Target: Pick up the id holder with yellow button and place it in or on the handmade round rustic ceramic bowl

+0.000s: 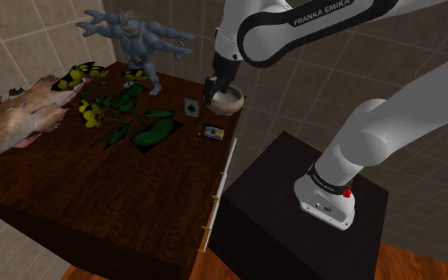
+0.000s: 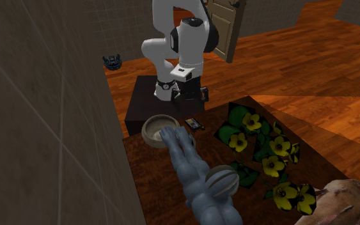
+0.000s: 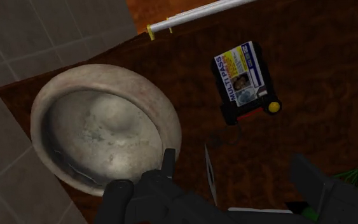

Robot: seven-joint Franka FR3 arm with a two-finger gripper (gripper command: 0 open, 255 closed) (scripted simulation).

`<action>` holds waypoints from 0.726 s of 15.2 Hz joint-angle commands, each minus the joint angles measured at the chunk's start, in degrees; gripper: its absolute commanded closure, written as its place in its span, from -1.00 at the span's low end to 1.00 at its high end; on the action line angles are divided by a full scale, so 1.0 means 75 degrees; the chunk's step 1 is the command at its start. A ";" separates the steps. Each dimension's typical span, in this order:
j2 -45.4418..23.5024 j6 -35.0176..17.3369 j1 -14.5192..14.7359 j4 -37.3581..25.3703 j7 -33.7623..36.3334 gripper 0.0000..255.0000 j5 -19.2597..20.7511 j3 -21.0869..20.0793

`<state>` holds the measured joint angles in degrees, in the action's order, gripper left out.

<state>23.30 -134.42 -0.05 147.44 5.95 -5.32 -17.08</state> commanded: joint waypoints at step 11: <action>-0.2390 -0.2220 -0.0518 -0.0094 0.1570 -1.00 0.1518 -0.0864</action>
<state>6.25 -150.12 -3.67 146.63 17.26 5.30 -23.50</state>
